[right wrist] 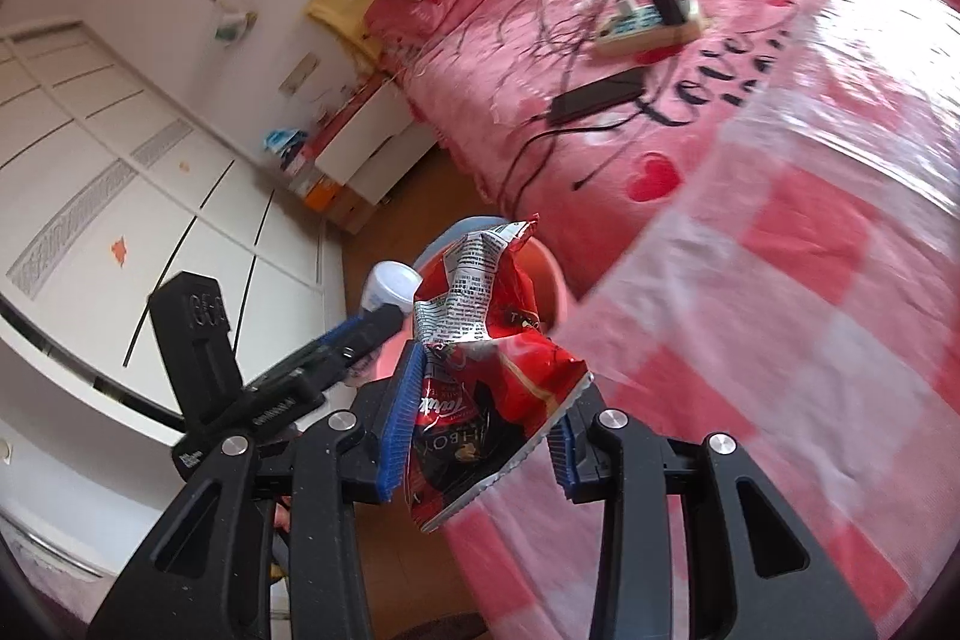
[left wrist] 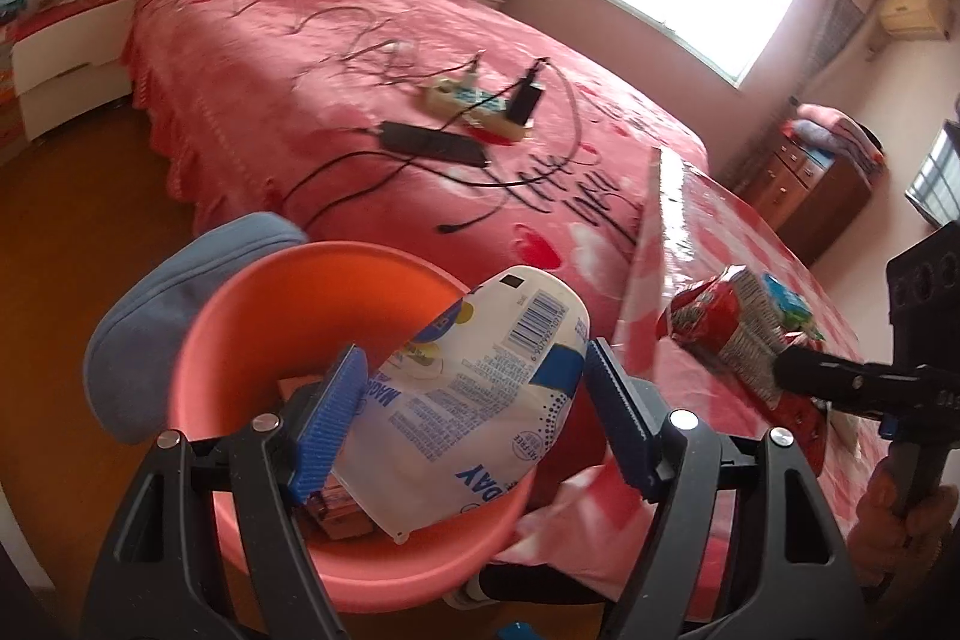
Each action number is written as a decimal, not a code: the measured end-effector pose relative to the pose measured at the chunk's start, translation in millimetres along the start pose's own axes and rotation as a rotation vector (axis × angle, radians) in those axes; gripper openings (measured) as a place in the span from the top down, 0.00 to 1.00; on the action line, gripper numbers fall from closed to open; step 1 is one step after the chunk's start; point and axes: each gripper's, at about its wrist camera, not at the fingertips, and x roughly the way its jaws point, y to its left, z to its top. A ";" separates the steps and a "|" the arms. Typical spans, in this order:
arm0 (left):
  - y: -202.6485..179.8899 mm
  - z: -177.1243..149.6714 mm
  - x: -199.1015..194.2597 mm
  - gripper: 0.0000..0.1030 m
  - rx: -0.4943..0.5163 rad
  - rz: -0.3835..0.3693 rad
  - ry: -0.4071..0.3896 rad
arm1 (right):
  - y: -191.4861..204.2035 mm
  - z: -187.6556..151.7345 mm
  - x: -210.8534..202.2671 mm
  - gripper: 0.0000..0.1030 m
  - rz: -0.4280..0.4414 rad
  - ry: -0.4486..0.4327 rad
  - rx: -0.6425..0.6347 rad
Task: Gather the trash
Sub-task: 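Carry bottle and snack bag over the orange bucket and open both tools, then move both empty tools back toward the remaining items on the table, then grasp the blue cow-print wipes pack with the left tool while right tool grasps the grey-white plastic package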
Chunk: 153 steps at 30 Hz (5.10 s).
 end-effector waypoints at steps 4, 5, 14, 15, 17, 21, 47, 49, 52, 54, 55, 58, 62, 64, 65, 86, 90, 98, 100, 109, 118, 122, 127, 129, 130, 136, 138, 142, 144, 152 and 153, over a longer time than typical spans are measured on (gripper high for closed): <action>15.6 -2.9 2.1 0.27 -0.027 0.027 -0.001 | 19.8 11.9 21.1 0.61 0.005 0.005 -0.036; 18.9 -2.9 2.9 0.27 -0.034 0.031 -0.001 | 25.3 14.6 26.6 0.60 -0.002 0.004 -0.051; 42.2 -10.8 13.1 0.23 -0.036 0.179 0.030 | 16.2 6.6 29.5 0.23 -0.105 -0.036 -0.025; 41.4 -11.1 13.5 0.22 -0.028 0.189 0.030 | 14.0 5.3 25.0 0.22 -0.112 -0.044 -0.026; 39.9 -11.4 13.8 0.22 -0.028 0.186 0.032 | 9.7 -0.2 12.1 0.22 -0.146 -0.075 -0.031; 32.3 -9.9 15.4 0.22 -0.020 0.178 0.032 | 0.5 -10.3 -9.1 0.21 -0.211 -0.130 -0.036; -64.4 -7.7 0.1 0.17 0.143 0.038 0.005 | -21.7 -54.4 -93.5 0.12 -0.390 -0.324 -0.057; -71.5 -8.7 -1.5 0.17 0.154 0.030 0.006 | -23.2 -56.3 -98.7 0.12 -0.404 -0.334 -0.059; -82.5 -10.6 -3.0 0.15 0.173 0.020 0.011 | -26.0 -58.3 -105.8 0.11 -0.430 -0.347 -0.064; -91.0 -12.5 -3.4 0.15 0.189 0.015 0.016 | -28.2 -60.8 -110.5 0.10 -0.452 -0.353 -0.062; -94.1 -12.7 -2.8 0.15 0.194 0.015 0.018 | -29.5 -61.3 -112.5 0.10 -0.455 -0.356 -0.060; -105.2 -15.7 -2.1 0.15 0.211 0.011 0.029 | -34.8 -63.9 -120.9 0.10 -0.474 -0.370 -0.054; -117.8 -18.7 -1.0 0.15 0.225 0.005 0.038 | -40.6 -66.2 -133.0 0.10 -0.492 -0.396 -0.050; -124.9 -19.8 -0.2 0.15 0.230 0.003 0.042 | -43.3 -67.2 -137.6 0.10 -0.503 -0.405 -0.052; -127.7 -20.4 -0.3 0.15 0.233 0.000 0.043 | -44.6 -68.2 -139.9 0.10 -0.509 -0.410 -0.052; -193.8 -39.6 12.6 0.15 0.344 -0.002 0.092 | -87.9 -77.5 -189.8 0.10 -0.596 -0.497 0.009; -207.4 -44.9 16.6 0.15 0.366 -0.008 0.107 | -96.6 -79.6 -198.0 0.10 -0.612 -0.506 0.025; -229.5 -56.0 22.4 0.15 0.406 -0.015 0.132 | -113.5 -82.7 -215.4 0.09 -0.650 -0.527 0.051; -235.6 -58.8 24.8 0.15 0.418 -0.015 0.140 | -117.7 -83.2 -219.2 0.09 -0.665 -0.532 0.056; -258.8 -72.2 35.1 0.15 0.464 -0.028 0.179 | -133.5 -87.4 -235.6 0.09 -0.678 -0.554 0.095; -288.7 -82.7 41.1 0.15 0.497 -0.085 0.208 | -150.9 -89.1 -249.5 0.09 -0.730 -0.563 0.134; -310.6 -88.9 43.5 0.15 0.510 -0.162 0.232 | -163.4 -89.6 -257.1 0.09 -0.772 -0.551 0.162; -334.8 -92.4 54.9 0.15 0.472 -0.260 0.280 | -182.2 -94.2 -272.4 0.09 -0.805 -0.552 0.218; -344.6 -94.0 62.1 0.15 0.451 -0.301 0.302 | -189.1 -96.6 -278.6 0.09 -0.811 -0.556 0.242; -348.6 -95.7 64.4 0.15 0.449 -0.311 0.308 | -192.0 -98.1 -282.0 0.09 -0.820 -0.560 0.251; -373.3 -102.9 86.6 0.15 0.458 -0.350 0.339 | -204.7 -103.6 -298.6 0.09 -0.822 -0.579 0.292; -381.1 -103.6 94.0 0.15 0.465 -0.360 0.345 | -206.3 -104.3 -301.8 0.09 -0.823 -0.584 0.299; -395.7 -103.9 103.9 0.14 0.486 -0.368 0.336 | -213.4 -106.8 -309.5 0.09 -0.820 -0.591 0.320; -403.3 -103.2 109.3 0.14 0.493 -0.384 0.334 | -217.8 -108.5 -313.8 0.09 -0.818 -0.593 0.335; -448.3 -112.2 127.2 0.14 0.595 -0.472 0.348 | -240.8 -117.7 -333.4 0.09 -0.782 -0.619 0.438; -450.7 -112.8 127.8 0.14 0.602 -0.476 0.351 | -244.7 -119.3 -334.6 0.09 -0.768 -0.618 0.459</action>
